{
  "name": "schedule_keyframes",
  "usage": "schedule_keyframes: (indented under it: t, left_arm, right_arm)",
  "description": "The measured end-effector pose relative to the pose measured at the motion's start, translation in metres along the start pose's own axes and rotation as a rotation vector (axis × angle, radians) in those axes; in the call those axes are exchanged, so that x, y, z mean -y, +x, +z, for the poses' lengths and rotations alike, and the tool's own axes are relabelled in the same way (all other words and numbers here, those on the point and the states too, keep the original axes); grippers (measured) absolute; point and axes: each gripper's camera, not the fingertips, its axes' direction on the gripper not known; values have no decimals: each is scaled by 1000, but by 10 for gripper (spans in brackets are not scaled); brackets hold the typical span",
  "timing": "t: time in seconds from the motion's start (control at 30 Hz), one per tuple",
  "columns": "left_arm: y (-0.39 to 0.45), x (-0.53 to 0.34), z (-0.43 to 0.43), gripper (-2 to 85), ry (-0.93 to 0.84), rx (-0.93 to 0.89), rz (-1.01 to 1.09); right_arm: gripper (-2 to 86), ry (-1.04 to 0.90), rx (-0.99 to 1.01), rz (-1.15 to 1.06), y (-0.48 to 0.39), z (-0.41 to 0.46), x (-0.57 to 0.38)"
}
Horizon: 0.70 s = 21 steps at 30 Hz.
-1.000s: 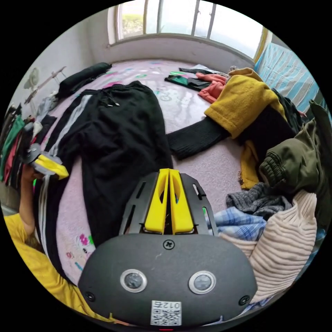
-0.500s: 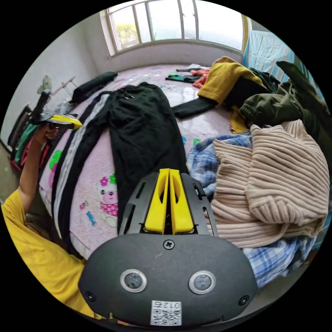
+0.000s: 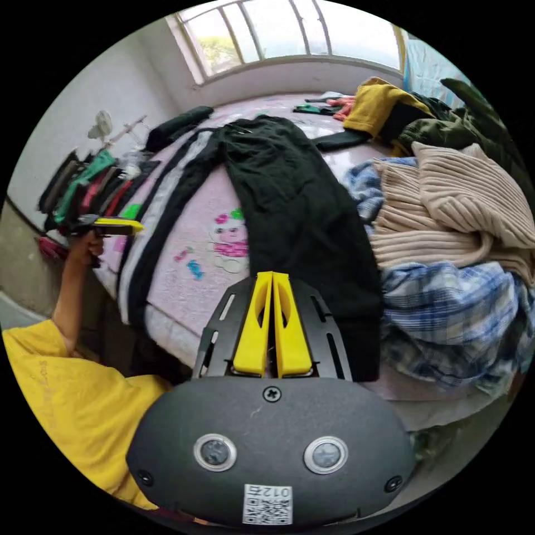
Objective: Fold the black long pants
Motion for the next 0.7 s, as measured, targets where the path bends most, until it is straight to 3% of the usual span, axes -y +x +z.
schedule_keyframes:
  t: [0.07,0.23,0.43,0.57,0.7]
  left_arm:
    - [-20,-20,-16,4,59,44,-140]
    - [-76,-33,-37,4,133,-12,-382]
    - [-114,-17,-31,6,91,-50,-479]
    - [-124,-4,-34,11,135,-69,-498]
    - [-139,13,-39,19,158,-82,-542]
  right_arm:
    - [18,62,183,-154,-68,-7,-25]
    - [47,45,228,-446,-218,17,-77]
    - [72,110,-43,-696,-332,46,-145]
    - [65,200,-145,-685,-362,43,-155]
    - [67,91,-185,-665,-372,58,-138]
